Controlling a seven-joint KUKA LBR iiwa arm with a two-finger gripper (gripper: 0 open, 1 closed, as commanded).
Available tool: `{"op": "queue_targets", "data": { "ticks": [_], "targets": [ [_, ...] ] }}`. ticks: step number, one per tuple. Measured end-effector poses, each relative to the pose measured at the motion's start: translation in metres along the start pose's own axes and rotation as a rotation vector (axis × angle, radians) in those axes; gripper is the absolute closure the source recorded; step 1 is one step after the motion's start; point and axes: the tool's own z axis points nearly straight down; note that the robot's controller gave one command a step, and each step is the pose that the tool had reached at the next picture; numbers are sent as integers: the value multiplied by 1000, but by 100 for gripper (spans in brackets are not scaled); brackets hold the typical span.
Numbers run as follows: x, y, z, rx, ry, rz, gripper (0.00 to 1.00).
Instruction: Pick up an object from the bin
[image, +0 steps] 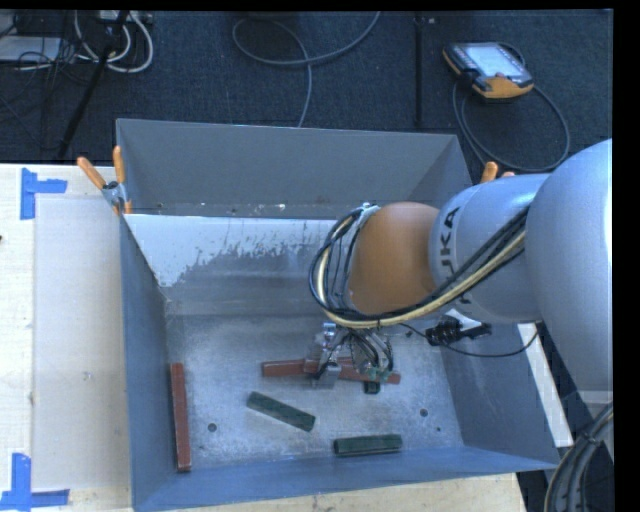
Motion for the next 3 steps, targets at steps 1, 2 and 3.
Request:
{"op": "queue_targets", "data": {
  "ticks": [1, 2, 3],
  "targets": [
    [0, 0, 0, 0, 0, 1, 100],
    [4, 15, -19, 3, 8, -126, 100],
    [-24, 67, -35, 0, -11, -448, 100]
  ]
}}
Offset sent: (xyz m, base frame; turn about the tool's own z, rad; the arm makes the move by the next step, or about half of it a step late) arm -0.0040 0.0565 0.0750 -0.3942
